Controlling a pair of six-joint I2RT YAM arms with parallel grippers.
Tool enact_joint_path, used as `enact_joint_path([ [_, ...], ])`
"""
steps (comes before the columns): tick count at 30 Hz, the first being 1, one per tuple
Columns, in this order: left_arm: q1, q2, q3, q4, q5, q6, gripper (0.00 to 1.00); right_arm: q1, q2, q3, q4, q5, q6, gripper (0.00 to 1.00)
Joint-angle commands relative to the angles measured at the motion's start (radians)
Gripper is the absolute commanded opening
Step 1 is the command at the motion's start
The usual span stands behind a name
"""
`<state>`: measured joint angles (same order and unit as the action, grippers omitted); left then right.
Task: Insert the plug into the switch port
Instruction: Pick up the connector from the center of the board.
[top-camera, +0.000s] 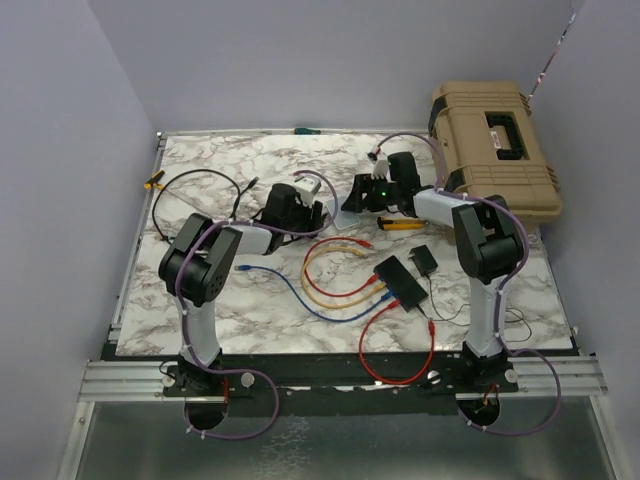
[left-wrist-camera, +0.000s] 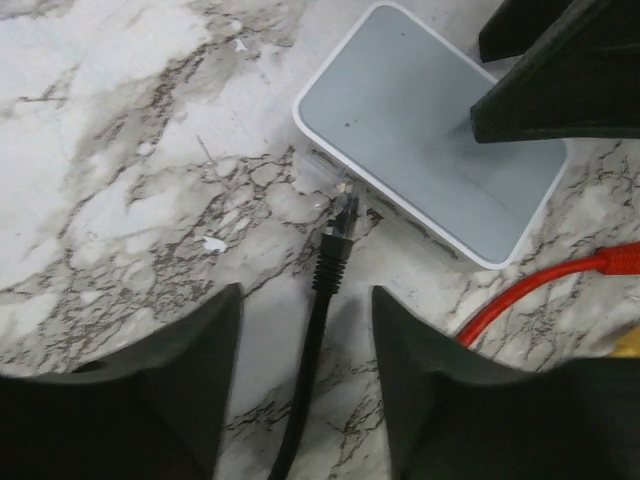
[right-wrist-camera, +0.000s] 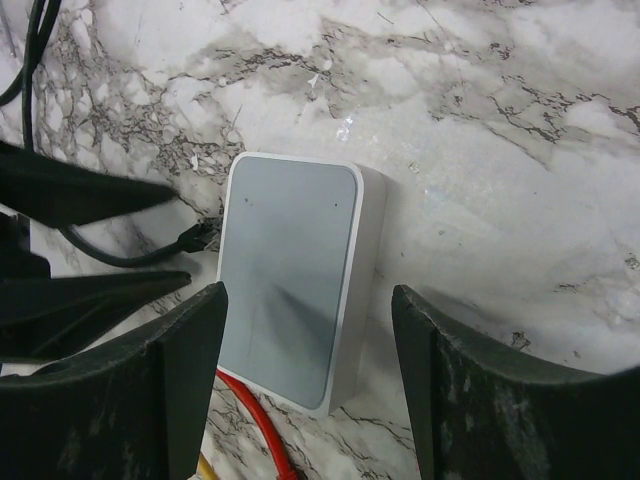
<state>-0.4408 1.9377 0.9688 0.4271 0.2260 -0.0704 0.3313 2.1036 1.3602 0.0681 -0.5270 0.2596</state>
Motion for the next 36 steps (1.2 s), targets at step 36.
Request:
enact_joint_path([
  [36, -0.204, -0.241, -0.007, -0.195, -0.658, -0.043, 0.99, -0.023, -0.164, -0.135, 0.117, 0.097, -0.012, 0.72],
])
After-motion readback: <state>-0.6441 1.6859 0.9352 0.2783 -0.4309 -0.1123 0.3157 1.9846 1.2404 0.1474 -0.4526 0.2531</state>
